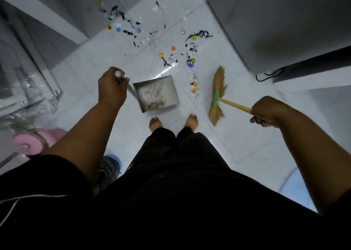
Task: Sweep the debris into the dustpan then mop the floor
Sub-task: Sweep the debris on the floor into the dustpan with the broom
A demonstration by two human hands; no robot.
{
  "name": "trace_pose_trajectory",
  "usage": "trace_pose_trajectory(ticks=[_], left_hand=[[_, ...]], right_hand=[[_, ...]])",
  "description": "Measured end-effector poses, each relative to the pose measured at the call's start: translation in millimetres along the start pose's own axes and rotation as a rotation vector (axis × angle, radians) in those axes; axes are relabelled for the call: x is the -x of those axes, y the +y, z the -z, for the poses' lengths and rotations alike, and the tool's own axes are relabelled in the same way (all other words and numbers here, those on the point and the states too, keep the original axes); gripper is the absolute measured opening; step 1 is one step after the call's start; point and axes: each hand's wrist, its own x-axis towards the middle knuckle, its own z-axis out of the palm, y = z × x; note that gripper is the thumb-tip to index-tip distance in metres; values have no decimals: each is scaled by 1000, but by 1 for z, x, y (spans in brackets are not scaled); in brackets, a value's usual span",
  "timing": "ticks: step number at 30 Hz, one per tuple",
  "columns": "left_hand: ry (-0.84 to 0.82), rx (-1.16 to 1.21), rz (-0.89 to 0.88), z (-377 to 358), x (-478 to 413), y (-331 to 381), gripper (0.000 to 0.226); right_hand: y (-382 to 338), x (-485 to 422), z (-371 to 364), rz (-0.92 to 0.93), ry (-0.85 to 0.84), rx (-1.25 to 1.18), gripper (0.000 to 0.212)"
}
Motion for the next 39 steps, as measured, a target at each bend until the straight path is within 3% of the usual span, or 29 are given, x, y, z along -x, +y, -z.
trace_pose_trajectory(ticks=[6, 18, 28, 34, 39], left_hand=[[66, 14, 93, 31, 3, -34, 12], [158, -16, 188, 64, 14, -82, 12], [265, 42, 272, 93, 26, -111, 12], [335, 82, 319, 120, 45, -130, 11], [395, 125, 396, 143, 65, -144, 24]], right_hand=[[-57, -8, -50, 65, -48, -171, 16], [-120, 8, -67, 158, -34, -214, 17], [-127, 76, -46, 304, 25, -5, 18], [-131, 117, -33, 462, -47, 146, 20], [-157, 132, -55, 514, -143, 227, 24]])
